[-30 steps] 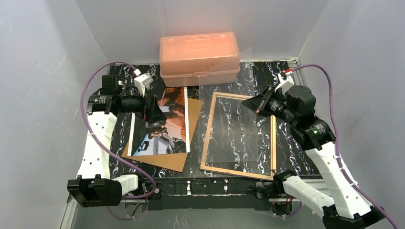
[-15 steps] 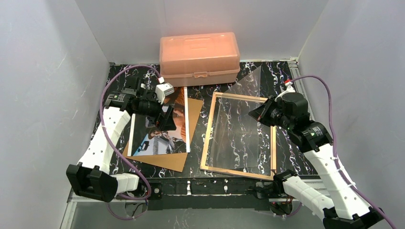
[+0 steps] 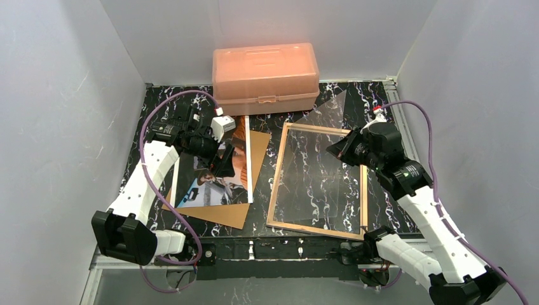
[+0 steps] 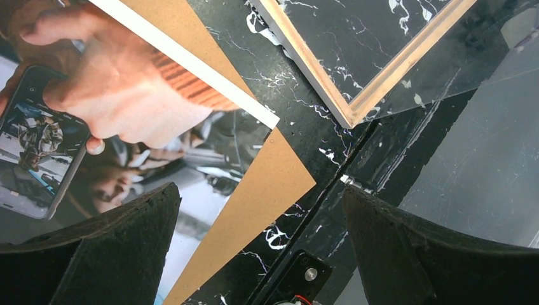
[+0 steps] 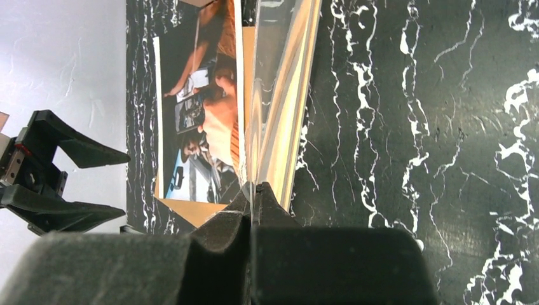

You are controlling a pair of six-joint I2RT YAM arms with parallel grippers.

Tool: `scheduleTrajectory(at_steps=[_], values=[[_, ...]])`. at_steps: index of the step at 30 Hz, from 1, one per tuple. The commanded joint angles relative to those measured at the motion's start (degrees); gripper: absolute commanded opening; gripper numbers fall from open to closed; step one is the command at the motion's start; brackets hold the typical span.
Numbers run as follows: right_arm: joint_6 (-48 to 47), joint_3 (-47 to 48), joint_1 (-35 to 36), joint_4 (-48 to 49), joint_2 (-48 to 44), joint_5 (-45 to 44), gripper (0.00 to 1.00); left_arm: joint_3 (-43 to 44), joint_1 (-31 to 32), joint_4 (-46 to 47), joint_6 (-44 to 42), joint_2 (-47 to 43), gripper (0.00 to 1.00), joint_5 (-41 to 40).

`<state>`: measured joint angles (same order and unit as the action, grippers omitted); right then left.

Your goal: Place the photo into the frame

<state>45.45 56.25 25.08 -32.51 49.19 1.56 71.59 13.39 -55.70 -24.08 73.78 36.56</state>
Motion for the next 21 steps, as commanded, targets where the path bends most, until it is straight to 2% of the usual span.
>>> scheduleTrajectory(at_steps=[1, 12, 21], values=[[-3.5, 2.1, -0.3, 9.1, 0.1, 1.6, 0.01, -1.1, 0.3, -1.2, -1.1, -2.6, 0.99, -0.3], [-11.6, 3.4, -2.0, 11.1, 3.9, 3.5, 0.01, -1.2, 0.3, -2.0, -0.9, -3.6, 0.98, -1.4], [-15.1, 4.8, -7.3, 6.9, 6.7, 7.3, 0.01, -1.4, 0.3, -2.5, -1.5, -4.1, 0.99, -2.0]])
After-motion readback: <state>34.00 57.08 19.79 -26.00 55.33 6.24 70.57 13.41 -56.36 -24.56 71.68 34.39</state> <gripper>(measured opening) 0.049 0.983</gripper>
